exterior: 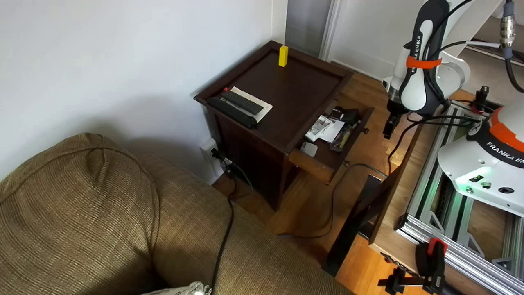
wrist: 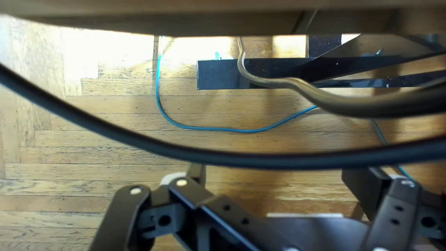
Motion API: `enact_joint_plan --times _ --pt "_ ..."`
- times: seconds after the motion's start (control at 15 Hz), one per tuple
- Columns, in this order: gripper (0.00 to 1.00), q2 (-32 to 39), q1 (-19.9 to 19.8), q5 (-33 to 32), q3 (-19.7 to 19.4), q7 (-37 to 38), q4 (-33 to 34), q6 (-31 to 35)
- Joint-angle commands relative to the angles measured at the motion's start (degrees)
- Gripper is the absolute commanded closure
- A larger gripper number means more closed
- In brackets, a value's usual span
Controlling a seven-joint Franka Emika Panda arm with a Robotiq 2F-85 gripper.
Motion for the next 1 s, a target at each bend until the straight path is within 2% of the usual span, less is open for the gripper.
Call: enact_joint_plan --times 0.0,0.07,0.13,0.2,0.27,0.4,0.6,0.8,0.93 --pt "0.0 -5.1 -7.0 -4.2 1.6 -3.2 0.1 -5.4" --pt "0.0 -6.5 -8.5 -7.9 1.3 -1.8 0.3 -7.0" --pt "0.0 -9.4 -9.9 -6.4 2.2 -4.5 -1.5 -8.5" --pt "0.0 -10.6 -12.0 -11.2 2.2 -2.2 -0.9 -10.2" --pt "0.0 -11.6 -14.8 -13.5 3.6 -1.9 0.3 -12.3" --pt "0.0 -16.6 -20.3 -17.7 6.7 -2.0 -1.3 -16.1" --pt "0.0 -20.6 -31.6 -21.9 15.7 -2.0 -0.5 -21.2" --pt "0.0 -22.7 -43.1 -21.4 27.2 -2.4 0.1 -26.3" --pt "0.0 -25.0 -47.2 -20.1 32.4 -1.7 -1.1 -29.5"
